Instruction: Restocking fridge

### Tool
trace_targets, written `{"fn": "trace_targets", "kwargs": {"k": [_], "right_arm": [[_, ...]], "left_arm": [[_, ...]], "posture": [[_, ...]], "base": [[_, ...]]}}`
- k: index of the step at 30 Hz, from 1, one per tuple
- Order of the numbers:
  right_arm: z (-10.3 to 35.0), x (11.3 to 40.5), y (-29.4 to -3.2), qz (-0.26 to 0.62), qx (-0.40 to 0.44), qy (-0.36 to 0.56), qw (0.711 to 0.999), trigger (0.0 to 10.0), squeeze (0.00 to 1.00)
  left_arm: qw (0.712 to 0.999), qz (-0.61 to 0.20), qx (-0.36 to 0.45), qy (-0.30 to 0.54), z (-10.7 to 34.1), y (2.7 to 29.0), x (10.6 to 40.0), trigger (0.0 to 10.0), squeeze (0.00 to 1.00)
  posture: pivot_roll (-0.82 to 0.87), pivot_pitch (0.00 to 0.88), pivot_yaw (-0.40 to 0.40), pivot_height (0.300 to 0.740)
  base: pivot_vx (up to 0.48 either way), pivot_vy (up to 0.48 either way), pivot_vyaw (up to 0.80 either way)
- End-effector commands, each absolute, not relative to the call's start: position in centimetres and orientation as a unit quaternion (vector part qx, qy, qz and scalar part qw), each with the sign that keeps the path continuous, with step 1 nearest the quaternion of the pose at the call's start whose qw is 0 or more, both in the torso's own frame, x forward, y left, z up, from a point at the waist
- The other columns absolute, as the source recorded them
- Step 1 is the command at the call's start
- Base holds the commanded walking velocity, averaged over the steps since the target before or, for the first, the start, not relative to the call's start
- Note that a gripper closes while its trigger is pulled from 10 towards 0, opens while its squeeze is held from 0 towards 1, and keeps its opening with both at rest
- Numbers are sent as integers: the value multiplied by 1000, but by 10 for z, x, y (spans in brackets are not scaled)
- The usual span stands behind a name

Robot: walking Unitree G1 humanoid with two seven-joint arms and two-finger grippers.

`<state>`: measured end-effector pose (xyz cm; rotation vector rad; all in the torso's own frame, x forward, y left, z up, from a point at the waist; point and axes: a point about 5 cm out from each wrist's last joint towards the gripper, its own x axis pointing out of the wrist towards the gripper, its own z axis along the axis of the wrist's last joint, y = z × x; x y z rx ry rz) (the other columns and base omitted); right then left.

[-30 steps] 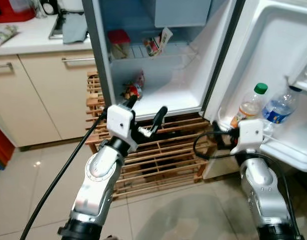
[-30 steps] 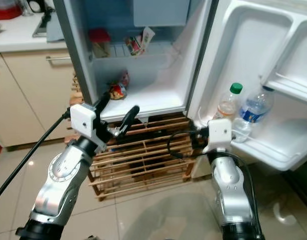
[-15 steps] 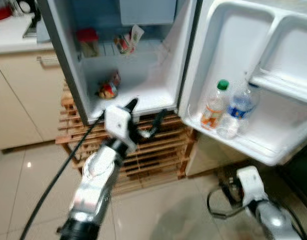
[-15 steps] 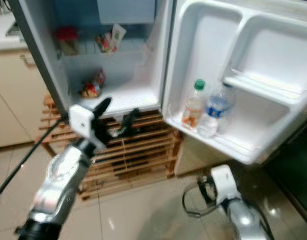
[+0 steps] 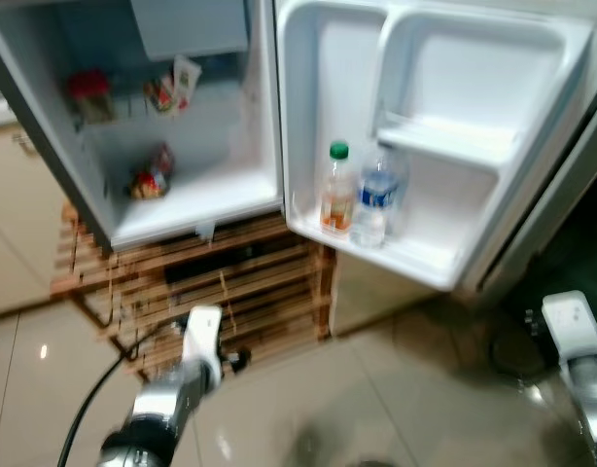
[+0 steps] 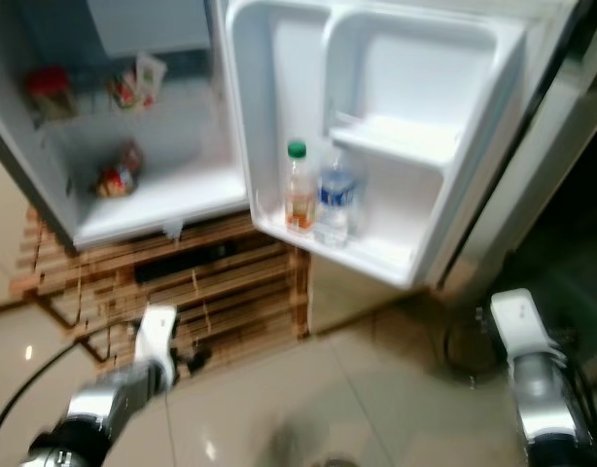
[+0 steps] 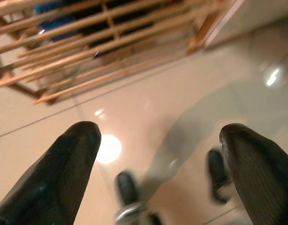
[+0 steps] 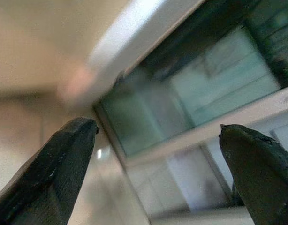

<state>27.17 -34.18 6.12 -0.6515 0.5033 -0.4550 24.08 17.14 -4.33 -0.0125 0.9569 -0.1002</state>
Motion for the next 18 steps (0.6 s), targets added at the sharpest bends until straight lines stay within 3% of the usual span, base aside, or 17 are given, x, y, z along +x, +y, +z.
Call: {"fn": "trace_targets", "kwargs": {"k": [1, 3, 5, 11, 12, 17, 18], "right_arm": [[68, 278, -343, -225, -324, 229, 890, 10000, 0], [92, 309, -331, -231, -302, 188, 906, 10000, 0], [92, 309, -331, -231, -302, 188, 906, 10000, 0], [119, 345, -300, -199, -259, 129, 936, 10000, 0], [122, 355, -284, -169, -220, 116, 954, 10000, 0], [118, 361, -263, -109, -181, 113, 971, 10000, 0], [114, 363, -247, -56, -170, 112, 977, 10000, 0]], "left_arm": [[887, -59, 18, 457, -43, 168, 244, 10000, 0], [881, -63, 21, 469, -47, 163, 243, 10000, 0], [881, -63, 21, 469, -47, 163, 243, 10000, 0], [890, -59, 42, 451, -45, 167, 249, 10000, 0], [891, -57, 54, 447, -45, 172, 249, 10000, 0], [890, -54, 65, 448, -47, 178, 247, 10000, 0], [886, -54, 80, 453, -49, 182, 244, 10000, 0]], "posture": [[-153, 0, 47, 740], [-147, 0, 44, 740], [-147, 0, 44, 740], [-125, 0, 41, 740], [-116, 0, 38, 740], [-111, 0, 35, 740], [-110, 0, 36, 740]], "base": [[0, 0, 0], [0, 0, 0], [0, 0, 0], [0, 0, 0], [0, 0, 0], [0, 0, 0], [0, 0, 0]]}}
